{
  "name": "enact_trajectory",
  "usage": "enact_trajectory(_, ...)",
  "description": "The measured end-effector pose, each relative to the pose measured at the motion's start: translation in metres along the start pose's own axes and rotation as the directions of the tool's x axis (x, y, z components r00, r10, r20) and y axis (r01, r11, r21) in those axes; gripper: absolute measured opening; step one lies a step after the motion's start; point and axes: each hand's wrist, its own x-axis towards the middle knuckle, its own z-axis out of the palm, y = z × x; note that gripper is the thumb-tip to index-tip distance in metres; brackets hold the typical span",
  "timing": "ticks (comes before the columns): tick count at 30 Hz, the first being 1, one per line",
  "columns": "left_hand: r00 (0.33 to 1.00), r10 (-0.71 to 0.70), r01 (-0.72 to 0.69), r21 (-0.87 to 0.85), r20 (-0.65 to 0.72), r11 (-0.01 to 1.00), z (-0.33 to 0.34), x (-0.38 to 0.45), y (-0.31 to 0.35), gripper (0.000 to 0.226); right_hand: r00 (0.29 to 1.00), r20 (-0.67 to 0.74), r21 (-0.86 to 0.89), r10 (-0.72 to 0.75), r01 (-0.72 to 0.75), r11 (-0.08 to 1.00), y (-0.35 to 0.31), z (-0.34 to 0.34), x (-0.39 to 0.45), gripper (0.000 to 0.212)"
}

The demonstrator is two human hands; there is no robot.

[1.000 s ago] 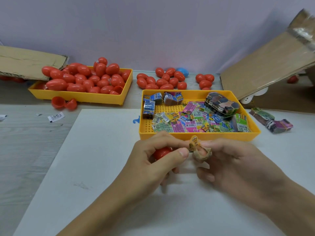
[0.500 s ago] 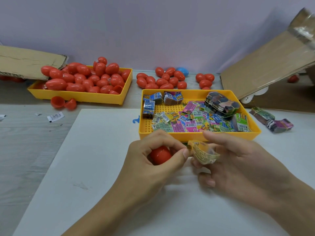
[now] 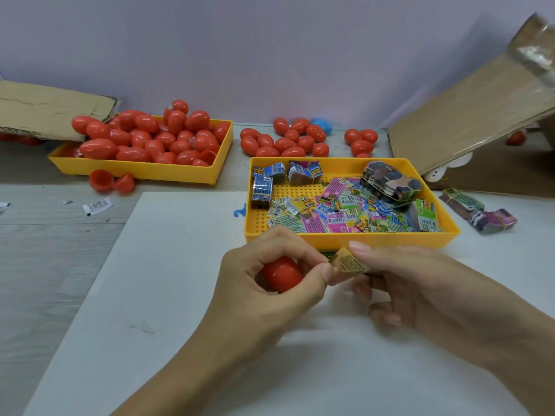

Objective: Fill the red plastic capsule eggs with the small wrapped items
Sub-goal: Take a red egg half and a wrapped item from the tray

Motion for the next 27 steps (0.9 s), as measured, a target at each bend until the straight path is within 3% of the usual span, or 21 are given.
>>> enact_trajectory(11,0.998,-0.055,0.058,-0.143,0.029,0.988,0.0,0.001,0.003,0.003,0.993,0.118,-0.083,-0.007,0.017,0.996,-0.001,-0.012,-0.003,0.049)
enact_trajectory(14,0.997,-0.043,0.049,-0.105,0.06,0.993,0.0,0.001,0.001,0.003,0.999,0.024,-0.134,-0.039,0.042,0.99,0.0,-0.01,-0.004,0.03)
enact_trajectory(16,0.997,-0.024,0.028,-0.063,0.069,0.998,0.001,0.0,0.0,0.005,0.987,-0.023,-0.208,-0.162,0.154,0.966,0.001,-0.006,-0.003,0.011)
enact_trajectory(20,0.997,-0.057,0.06,-0.048,0.061,0.997,0.002,-0.002,-0.001,0.009,0.891,-0.092,-0.298,-0.445,0.402,0.866,0.002,0.0,-0.002,0.009)
enact_trajectory(24,0.964,-0.255,0.262,-0.388,0.07,0.883,0.001,-0.002,-0.004,0.042,0.765,-0.14,-0.416,-0.629,0.531,0.738,0.007,0.001,-0.003,0.014)
enact_trajectory(27,0.964,-0.266,0.256,-0.342,0.019,0.904,0.002,-0.001,-0.004,0.028,0.672,-0.161,-0.514,-0.723,0.568,0.643,0.011,0.001,-0.003,0.012)
